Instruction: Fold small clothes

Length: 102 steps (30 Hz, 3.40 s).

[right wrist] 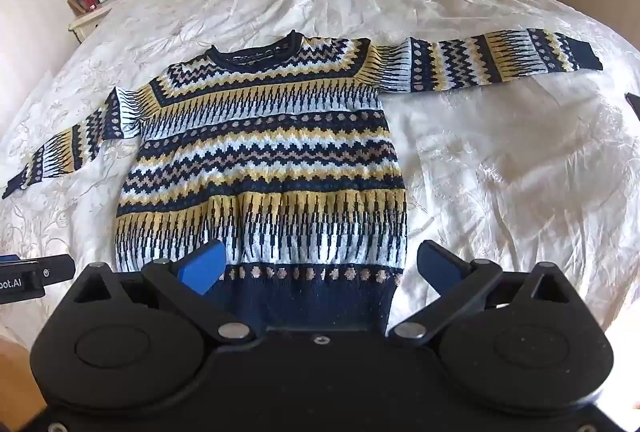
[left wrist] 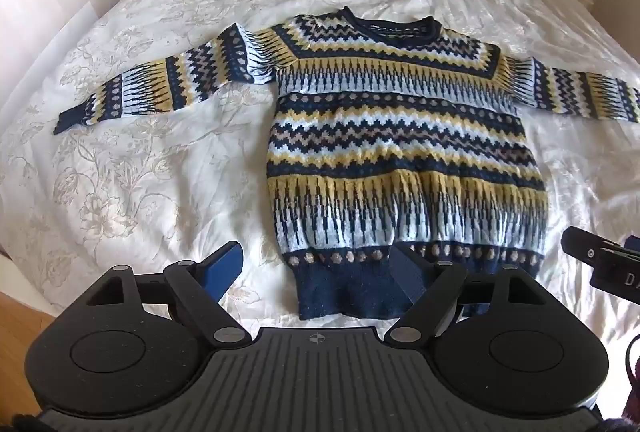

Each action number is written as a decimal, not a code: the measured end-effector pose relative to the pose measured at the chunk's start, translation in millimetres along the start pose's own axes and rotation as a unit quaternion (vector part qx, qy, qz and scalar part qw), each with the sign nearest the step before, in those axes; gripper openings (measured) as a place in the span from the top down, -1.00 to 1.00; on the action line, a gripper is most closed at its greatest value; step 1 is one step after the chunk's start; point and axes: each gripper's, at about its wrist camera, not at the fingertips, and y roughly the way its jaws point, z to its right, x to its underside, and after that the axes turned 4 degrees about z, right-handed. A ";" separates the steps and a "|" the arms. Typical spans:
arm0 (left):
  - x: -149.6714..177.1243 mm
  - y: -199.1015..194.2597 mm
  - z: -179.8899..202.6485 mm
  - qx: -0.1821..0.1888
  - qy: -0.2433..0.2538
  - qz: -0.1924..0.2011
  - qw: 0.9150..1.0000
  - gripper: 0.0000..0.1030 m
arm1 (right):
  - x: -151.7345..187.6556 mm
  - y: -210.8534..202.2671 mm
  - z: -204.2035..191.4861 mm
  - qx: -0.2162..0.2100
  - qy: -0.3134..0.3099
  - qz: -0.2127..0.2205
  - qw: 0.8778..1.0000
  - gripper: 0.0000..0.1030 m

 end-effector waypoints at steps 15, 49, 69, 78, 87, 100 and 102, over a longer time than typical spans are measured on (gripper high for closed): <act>1.6 4.3 0.6 -0.003 -0.003 -0.027 1.000 -0.54 | -2.5 9.2 -2.6 0.000 0.006 -0.034 0.999 -0.97; 12.4 0.4 -7.9 -0.004 -0.008 -0.037 0.999 -0.54 | 7.8 3.6 -9.6 -0.018 0.016 -0.044 0.999 -0.97; 15.4 2.6 -9.3 -0.002 -0.009 -0.041 0.999 -0.54 | 8.1 3.8 -8.3 -0.027 0.021 -0.047 0.998 -0.97; 12.6 5.7 -9.8 -0.005 -0.009 -0.047 0.999 -0.54 | 7.8 5.0 -9.1 -0.028 0.022 -0.048 0.998 -0.97; 5.7 5.7 -2.0 -0.003 -0.007 -0.028 1.000 -0.54 | 4.1 10.7 -1.3 -0.044 0.041 -0.053 0.997 -0.97; -33.7 20.0 33.6 0.002 -0.049 0.012 0.999 -0.54 | -35.3 43.7 67.5 -0.062 0.037 -0.014 0.997 -0.97; -42.2 22.7 45.5 -0.001 -0.058 0.025 0.998 -0.54 | -49.1 52.4 86.4 -0.066 0.027 -0.004 0.997 -0.97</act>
